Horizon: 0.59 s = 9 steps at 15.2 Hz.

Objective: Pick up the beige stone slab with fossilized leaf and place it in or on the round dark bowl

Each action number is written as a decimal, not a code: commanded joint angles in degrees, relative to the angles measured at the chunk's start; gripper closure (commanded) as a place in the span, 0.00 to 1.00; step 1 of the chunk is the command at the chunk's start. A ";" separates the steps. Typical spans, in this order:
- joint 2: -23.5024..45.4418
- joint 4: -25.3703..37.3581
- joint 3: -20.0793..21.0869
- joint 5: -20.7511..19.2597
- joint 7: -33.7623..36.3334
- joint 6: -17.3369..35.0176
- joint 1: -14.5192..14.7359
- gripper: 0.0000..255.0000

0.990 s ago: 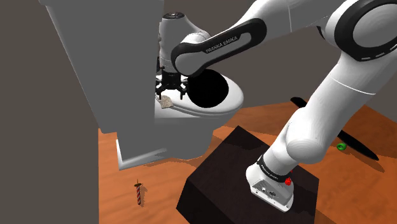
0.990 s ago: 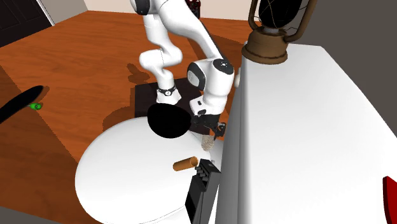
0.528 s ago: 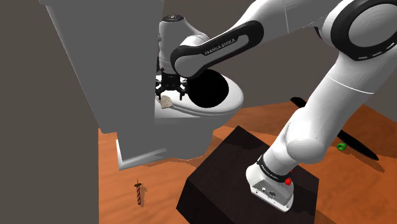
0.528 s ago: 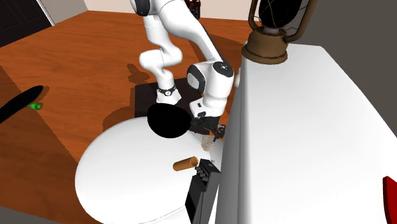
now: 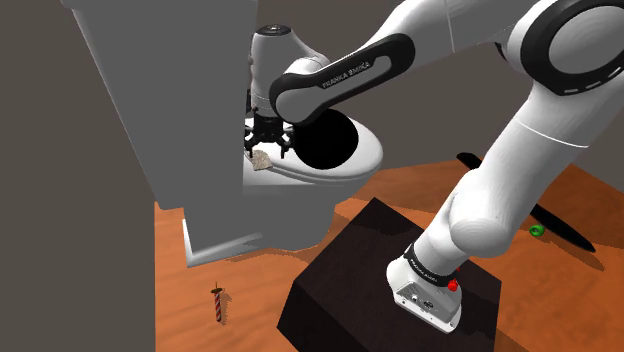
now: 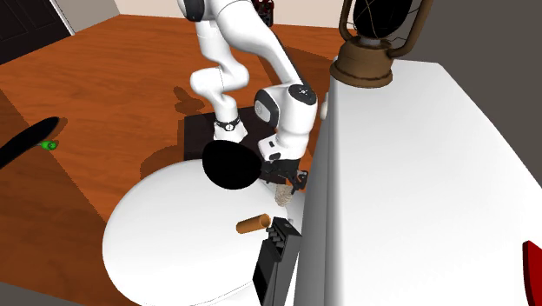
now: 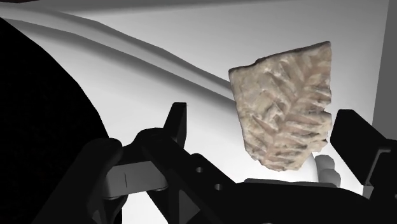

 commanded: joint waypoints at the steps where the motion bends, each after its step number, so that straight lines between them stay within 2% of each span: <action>1: 0.68 -0.19 0.65 0.22 -0.10 0.75 0.49 1.00; 4: 1.98 0.27 0.76 -0.20 0.67 1.39 0.80 1.00; 9: -0.25 1.75 0.64 0.98 -0.50 -2.17 1.02 1.00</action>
